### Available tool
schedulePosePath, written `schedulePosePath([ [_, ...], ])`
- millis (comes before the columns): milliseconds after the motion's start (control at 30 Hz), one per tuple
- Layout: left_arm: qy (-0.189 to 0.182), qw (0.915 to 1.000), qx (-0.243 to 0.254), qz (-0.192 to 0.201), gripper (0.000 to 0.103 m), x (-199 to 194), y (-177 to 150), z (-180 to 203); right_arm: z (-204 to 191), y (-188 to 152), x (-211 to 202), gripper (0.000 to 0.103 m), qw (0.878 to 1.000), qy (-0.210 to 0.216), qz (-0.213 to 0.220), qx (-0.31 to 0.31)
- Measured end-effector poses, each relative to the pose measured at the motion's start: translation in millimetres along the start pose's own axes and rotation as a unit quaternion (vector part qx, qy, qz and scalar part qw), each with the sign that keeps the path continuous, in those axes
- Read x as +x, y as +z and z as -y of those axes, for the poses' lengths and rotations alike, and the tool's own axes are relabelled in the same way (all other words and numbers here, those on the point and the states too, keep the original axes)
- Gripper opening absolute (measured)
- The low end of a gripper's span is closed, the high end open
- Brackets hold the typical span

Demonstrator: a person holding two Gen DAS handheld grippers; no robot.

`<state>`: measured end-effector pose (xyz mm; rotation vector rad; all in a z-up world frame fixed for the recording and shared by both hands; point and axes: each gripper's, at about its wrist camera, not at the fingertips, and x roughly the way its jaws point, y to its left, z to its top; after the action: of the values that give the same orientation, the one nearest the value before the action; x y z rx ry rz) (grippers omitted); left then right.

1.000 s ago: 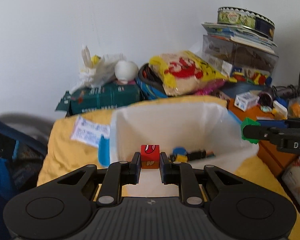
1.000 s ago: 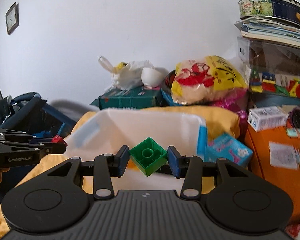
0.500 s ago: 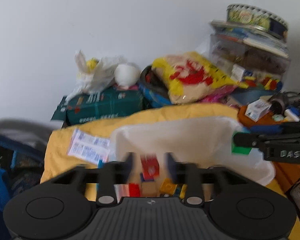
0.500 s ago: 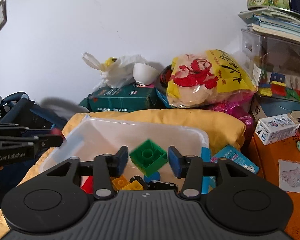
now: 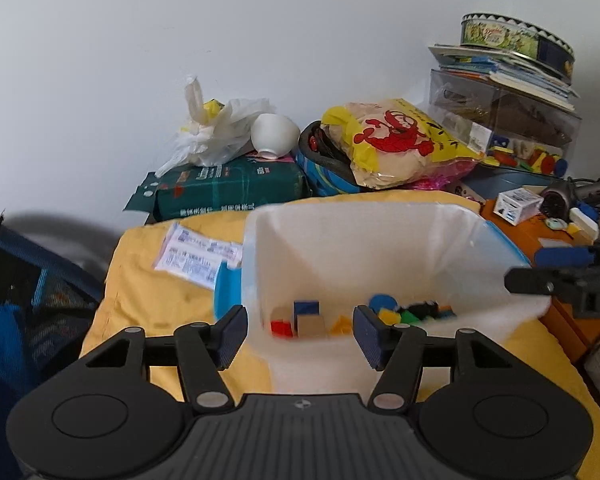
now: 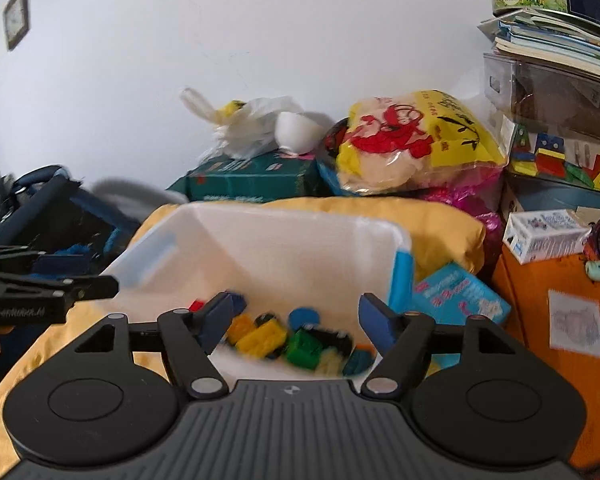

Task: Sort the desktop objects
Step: 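Grasp the yellow brick with the left tool while the right grasps the white race car, then drop the yellow brick into the white bin with the left tool while the right drops the white car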

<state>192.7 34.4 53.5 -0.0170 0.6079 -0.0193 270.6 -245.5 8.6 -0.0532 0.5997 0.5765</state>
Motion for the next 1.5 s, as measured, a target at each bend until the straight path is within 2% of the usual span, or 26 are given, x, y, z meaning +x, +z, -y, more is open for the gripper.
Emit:
schedulePosePath([
  [167, -0.003, 1.0000, 0.007, -0.006, 0.065, -25, -48, 2, -19, -58, -30, 0.075, 0.999, 0.016, -0.005, -0.027],
  [300, -0.003, 0.9992, -0.009, -0.039, 0.065, -30, -88, -2, -32, -108, -22, 0.075, 0.996, 0.021, -0.065, -0.054],
  [433, -0.004, 0.9978, -0.014, -0.065, 0.065, -32, -113, -2, -35, -128, 1, 0.070, 0.992, 0.023, -0.115, -0.045],
  [567, -0.007, 0.9971, -0.012, -0.074, 0.065, -36, -126, -1, -39, -129, 23, 0.065, 0.989, 0.022, -0.133, -0.053],
  [633, -0.011, 0.9969, -0.003, -0.078, 0.065, -37, -128, 1, -41, -130, 36, 0.056, 0.986, 0.023, -0.152, -0.068],
  [667, -0.013, 0.9969, -0.003, -0.078, 0.065, -38, -129, 2, -41, -133, 39, 0.056, 0.985, 0.023, -0.156, -0.069],
  [733, -0.016, 0.9969, -0.002, -0.077, 0.065, -39, -129, 2, -41, -131, 38, 0.046, 0.985, 0.033, -0.153, -0.067],
  [867, -0.016, 0.9968, -0.002, -0.078, 0.065, -37, -132, 3, -41, -133, 27, 0.045, 0.986, 0.048, -0.141, -0.071],
  [967, -0.023, 0.9966, 0.007, -0.079, 0.065, -31, -131, 10, -36, -134, 18, 0.045, 0.989, 0.043, -0.133, -0.057],
  [1300, -0.083, 0.9920, 0.048, -0.083, 0.065, 20, -123, 74, 4, -156, -39, 0.045, 0.992, -0.009, -0.122, 0.025],
  [1400, -0.086, 0.9909, 0.066, -0.081, 0.065, 37, -119, 91, 13, -163, -57, 0.045, 0.992, -0.019, -0.121, 0.040],
  [1433, -0.082, 0.9907, 0.073, -0.080, 0.064, 43, -119, 94, 15, -166, -63, 0.045, 0.991, -0.021, -0.122, 0.043],
  [1500, -0.083, 0.9892, 0.086, -0.084, 0.054, 52, -117, 100, 17, -170, -71, 0.045, 0.991, -0.026, -0.122, 0.046],
])
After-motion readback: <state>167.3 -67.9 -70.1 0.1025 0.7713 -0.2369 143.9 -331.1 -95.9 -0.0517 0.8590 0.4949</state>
